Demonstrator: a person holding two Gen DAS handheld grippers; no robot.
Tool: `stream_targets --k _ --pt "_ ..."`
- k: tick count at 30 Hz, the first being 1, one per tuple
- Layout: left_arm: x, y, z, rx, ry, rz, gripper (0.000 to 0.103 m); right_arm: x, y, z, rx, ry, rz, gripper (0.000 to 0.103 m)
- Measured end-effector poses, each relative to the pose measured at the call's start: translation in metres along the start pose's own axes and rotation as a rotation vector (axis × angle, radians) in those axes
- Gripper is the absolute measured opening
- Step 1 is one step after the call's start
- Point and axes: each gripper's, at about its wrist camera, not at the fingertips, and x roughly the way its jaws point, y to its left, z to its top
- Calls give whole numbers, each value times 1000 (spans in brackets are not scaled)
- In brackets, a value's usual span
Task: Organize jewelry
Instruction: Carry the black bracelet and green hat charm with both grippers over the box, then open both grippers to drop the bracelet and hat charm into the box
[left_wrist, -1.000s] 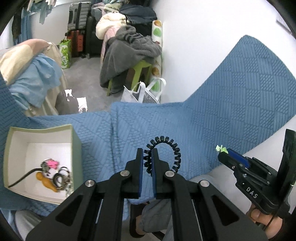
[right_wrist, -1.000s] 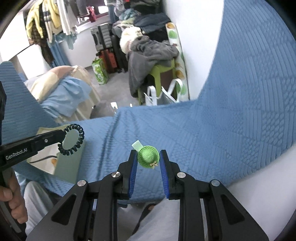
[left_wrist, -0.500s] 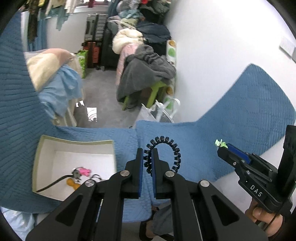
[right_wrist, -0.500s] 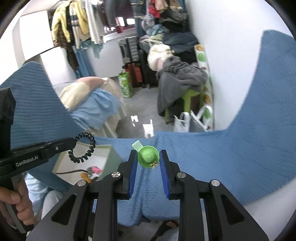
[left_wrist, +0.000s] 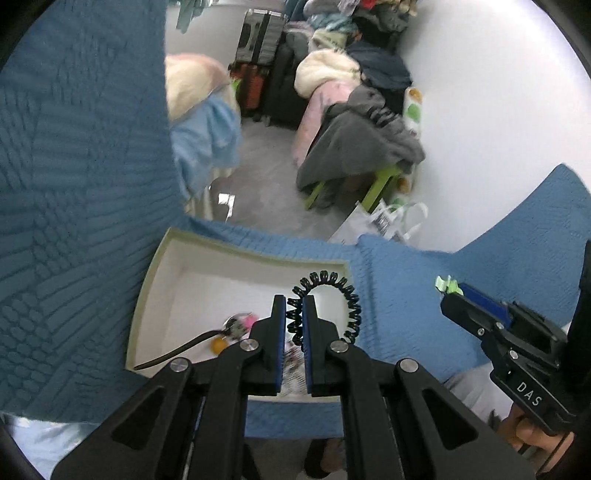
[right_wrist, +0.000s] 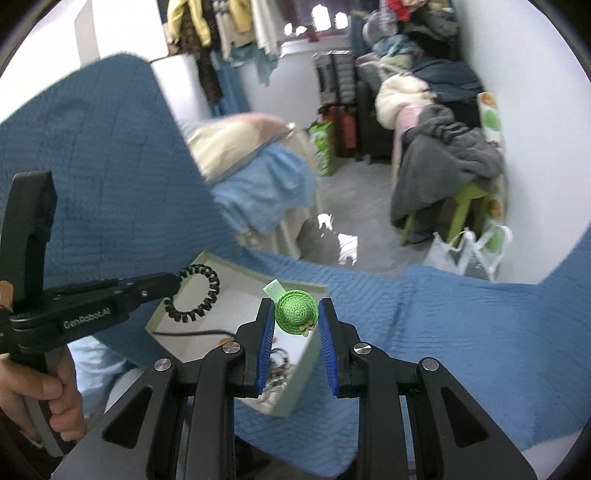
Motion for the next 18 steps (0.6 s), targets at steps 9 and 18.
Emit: stream_targets --k 9,18 --pt "56 36 -32 -9 146 33 8 81 22 -36 -4 182 52 22" --pt "56 43 -43 -32 188 38 10 96 19 -49 22 252 61 25"
